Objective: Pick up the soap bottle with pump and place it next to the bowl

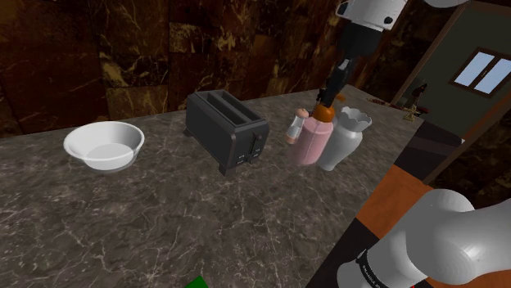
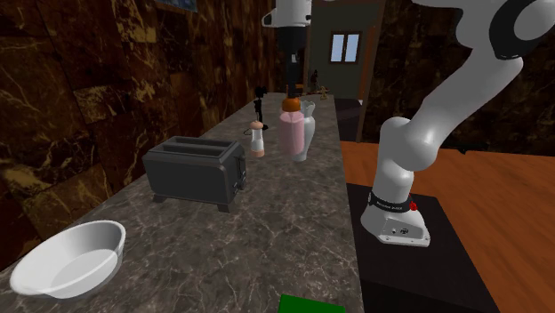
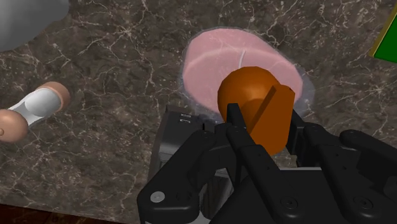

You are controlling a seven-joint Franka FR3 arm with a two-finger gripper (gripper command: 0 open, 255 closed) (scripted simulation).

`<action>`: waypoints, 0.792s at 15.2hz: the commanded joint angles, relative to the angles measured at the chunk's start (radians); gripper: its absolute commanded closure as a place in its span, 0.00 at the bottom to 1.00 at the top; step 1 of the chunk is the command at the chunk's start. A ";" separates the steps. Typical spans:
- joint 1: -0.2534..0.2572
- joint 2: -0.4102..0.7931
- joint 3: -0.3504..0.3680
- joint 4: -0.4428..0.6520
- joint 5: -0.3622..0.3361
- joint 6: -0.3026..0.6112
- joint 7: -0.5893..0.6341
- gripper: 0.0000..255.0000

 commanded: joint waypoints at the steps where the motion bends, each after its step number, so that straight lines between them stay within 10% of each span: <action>1: -0.001 0.011 0.000 0.037 -0.001 -0.027 0.001 1.00; 12: 0.009 0.112 0.047 0.191 0.016 -0.078 0.059 1.00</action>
